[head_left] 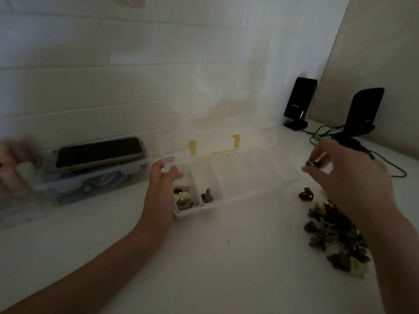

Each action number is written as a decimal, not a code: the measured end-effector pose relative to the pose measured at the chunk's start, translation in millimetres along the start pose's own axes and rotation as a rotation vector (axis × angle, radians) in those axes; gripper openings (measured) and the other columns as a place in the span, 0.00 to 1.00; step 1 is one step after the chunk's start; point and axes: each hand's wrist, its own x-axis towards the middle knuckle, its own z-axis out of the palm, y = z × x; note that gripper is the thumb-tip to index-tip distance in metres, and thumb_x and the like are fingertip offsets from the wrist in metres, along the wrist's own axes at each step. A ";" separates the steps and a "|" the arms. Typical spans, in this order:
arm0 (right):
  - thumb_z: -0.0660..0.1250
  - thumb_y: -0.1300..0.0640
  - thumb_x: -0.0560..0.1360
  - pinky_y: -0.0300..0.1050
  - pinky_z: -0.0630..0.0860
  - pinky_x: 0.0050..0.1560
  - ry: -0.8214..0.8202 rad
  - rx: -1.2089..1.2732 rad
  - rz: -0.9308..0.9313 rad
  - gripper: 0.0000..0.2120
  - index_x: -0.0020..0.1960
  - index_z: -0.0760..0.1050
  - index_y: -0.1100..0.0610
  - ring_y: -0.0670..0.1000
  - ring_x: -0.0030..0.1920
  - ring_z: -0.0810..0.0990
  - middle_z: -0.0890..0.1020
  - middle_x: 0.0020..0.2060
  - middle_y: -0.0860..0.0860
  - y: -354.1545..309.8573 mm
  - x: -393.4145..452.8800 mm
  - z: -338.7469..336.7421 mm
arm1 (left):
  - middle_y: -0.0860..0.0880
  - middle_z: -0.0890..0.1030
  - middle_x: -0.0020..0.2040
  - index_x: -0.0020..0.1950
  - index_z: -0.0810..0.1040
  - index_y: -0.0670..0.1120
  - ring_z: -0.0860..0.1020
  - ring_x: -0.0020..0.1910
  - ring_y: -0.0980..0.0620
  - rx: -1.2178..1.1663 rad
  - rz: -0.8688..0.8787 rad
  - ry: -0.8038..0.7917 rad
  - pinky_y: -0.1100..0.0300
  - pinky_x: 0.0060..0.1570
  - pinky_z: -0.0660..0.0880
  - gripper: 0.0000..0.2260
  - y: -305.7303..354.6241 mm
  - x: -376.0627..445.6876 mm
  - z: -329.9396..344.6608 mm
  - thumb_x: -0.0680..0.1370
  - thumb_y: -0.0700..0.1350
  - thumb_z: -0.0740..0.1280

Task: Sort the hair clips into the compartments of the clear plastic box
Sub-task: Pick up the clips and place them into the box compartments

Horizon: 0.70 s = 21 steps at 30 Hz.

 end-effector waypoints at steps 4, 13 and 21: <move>0.67 0.49 0.71 0.46 0.76 0.40 0.059 0.431 -0.191 0.06 0.48 0.77 0.45 0.42 0.37 0.77 0.79 0.39 0.36 -39.9 -7.9 -3.0 | 0.47 0.79 0.52 0.63 0.69 0.51 0.81 0.45 0.44 0.005 0.009 -0.026 0.54 0.36 0.79 0.11 2.1 -2.9 0.4 0.81 0.44 0.57; 0.69 0.48 0.71 0.45 0.59 0.59 0.069 0.281 -0.455 0.09 0.47 0.72 0.47 0.48 0.53 0.76 0.84 0.46 0.43 -72.9 -30.6 30.5 | 0.49 0.79 0.54 0.60 0.71 0.56 0.81 0.48 0.43 0.001 0.010 -0.029 0.48 0.39 0.80 0.13 2.3 -4.9 1.4 0.80 0.41 0.58; 0.64 0.57 0.76 0.53 0.62 0.60 0.182 0.138 -0.087 0.06 0.51 0.77 0.49 0.54 0.58 0.74 0.81 0.53 0.48 -37.5 -11.1 25.7 | 0.47 0.78 0.54 0.62 0.69 0.50 0.80 0.47 0.42 0.001 0.009 -0.029 0.50 0.41 0.78 0.12 4.1 -5.1 2.0 0.80 0.40 0.58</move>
